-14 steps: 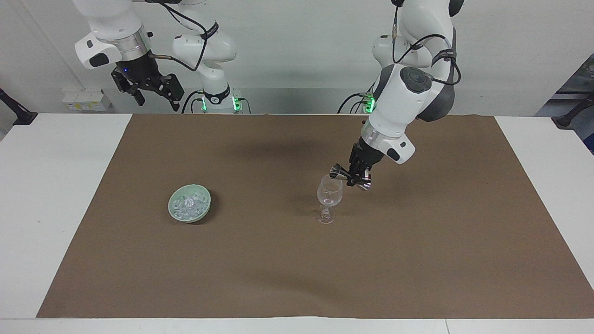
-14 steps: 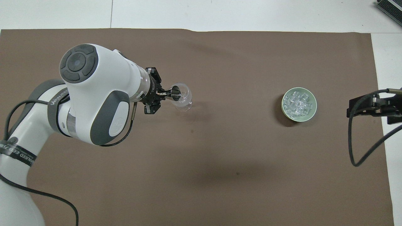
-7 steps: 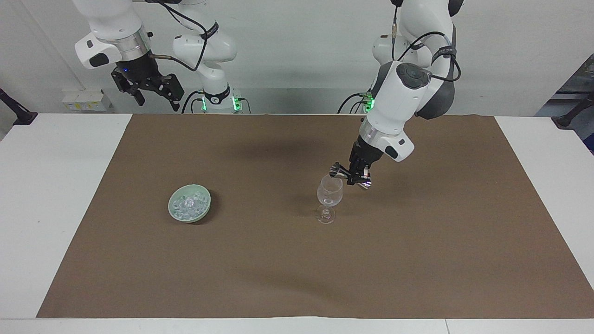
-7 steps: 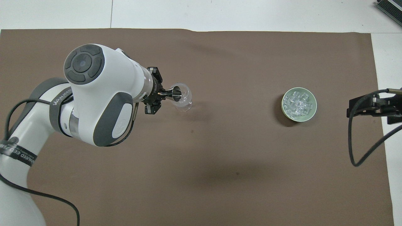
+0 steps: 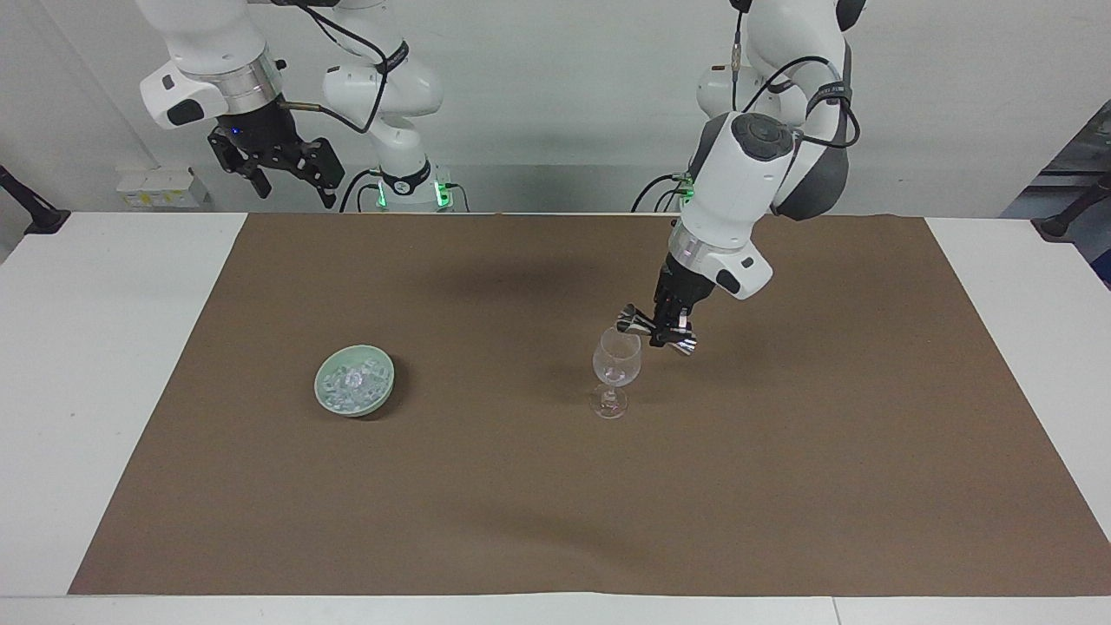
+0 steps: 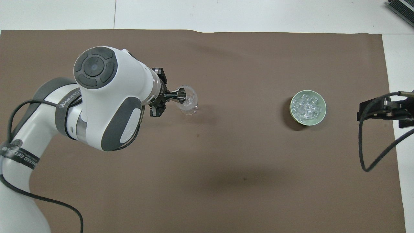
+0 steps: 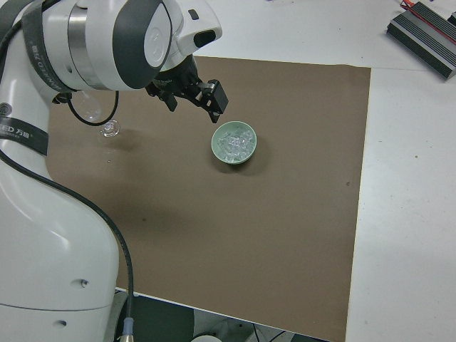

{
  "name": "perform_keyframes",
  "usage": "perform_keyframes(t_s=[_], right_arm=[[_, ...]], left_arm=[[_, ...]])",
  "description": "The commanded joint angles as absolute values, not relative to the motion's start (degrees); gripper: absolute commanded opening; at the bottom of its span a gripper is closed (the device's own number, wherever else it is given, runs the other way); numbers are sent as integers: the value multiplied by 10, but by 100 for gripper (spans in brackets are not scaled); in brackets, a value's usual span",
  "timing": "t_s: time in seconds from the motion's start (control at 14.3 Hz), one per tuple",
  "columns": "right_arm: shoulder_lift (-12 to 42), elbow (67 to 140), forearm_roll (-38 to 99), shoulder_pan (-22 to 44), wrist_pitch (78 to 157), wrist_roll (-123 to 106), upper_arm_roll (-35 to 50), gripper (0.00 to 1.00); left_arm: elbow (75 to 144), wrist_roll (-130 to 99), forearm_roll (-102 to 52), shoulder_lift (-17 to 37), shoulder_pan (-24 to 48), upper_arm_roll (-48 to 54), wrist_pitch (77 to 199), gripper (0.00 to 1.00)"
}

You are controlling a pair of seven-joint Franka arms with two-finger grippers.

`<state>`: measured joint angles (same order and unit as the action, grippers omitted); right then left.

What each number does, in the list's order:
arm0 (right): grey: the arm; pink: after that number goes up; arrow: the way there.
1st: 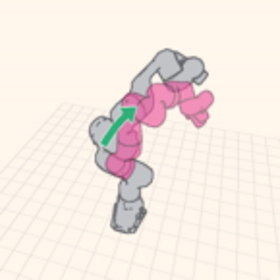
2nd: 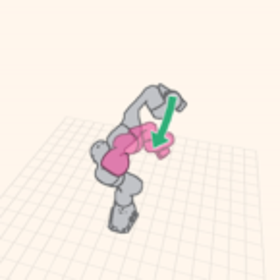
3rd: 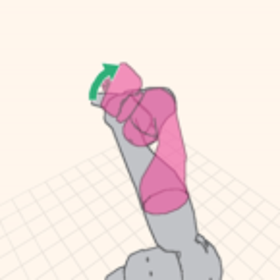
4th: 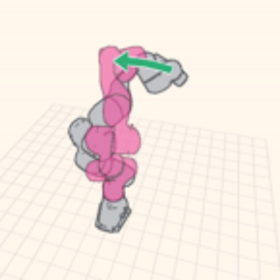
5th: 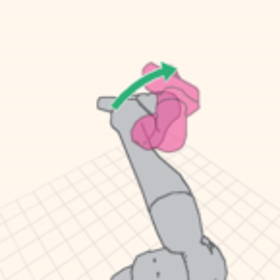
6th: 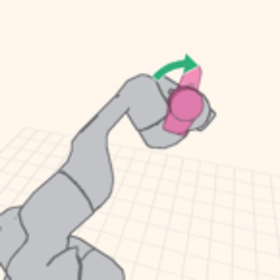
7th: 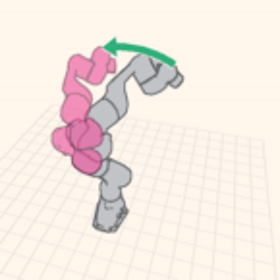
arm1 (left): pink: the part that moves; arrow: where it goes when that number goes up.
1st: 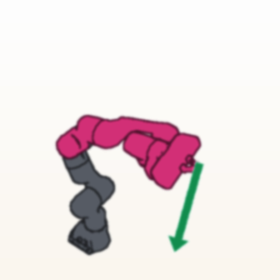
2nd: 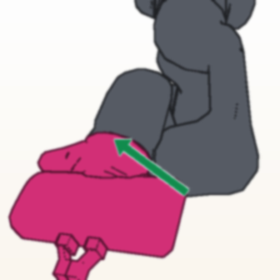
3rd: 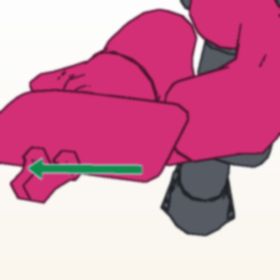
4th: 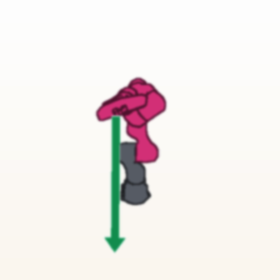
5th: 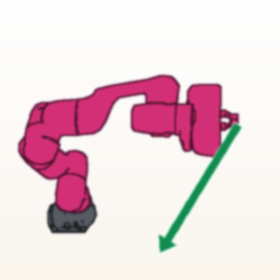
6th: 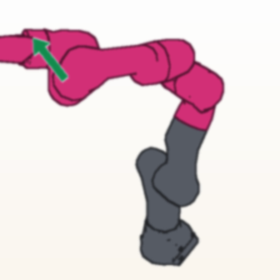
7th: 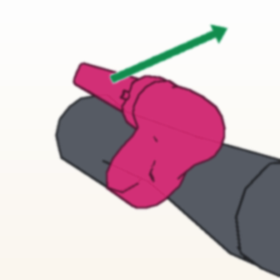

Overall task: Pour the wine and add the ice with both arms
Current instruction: 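Tilt the silver cup over the wine glass with the left gripper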

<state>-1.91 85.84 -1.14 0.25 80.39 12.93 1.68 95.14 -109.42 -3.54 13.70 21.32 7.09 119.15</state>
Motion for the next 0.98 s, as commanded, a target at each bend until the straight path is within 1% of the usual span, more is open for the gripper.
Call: perform_keyframes(t_s=[0.0,0.91], right_arm=[[-25,861,0,-9,804,111,20,100],[-25,861,0,-9,804,112,20,100]], left_arm=[[926,-1120,-17,147,226,62,1176,0],[921,-1128,34,152,242,62,1174,0]])
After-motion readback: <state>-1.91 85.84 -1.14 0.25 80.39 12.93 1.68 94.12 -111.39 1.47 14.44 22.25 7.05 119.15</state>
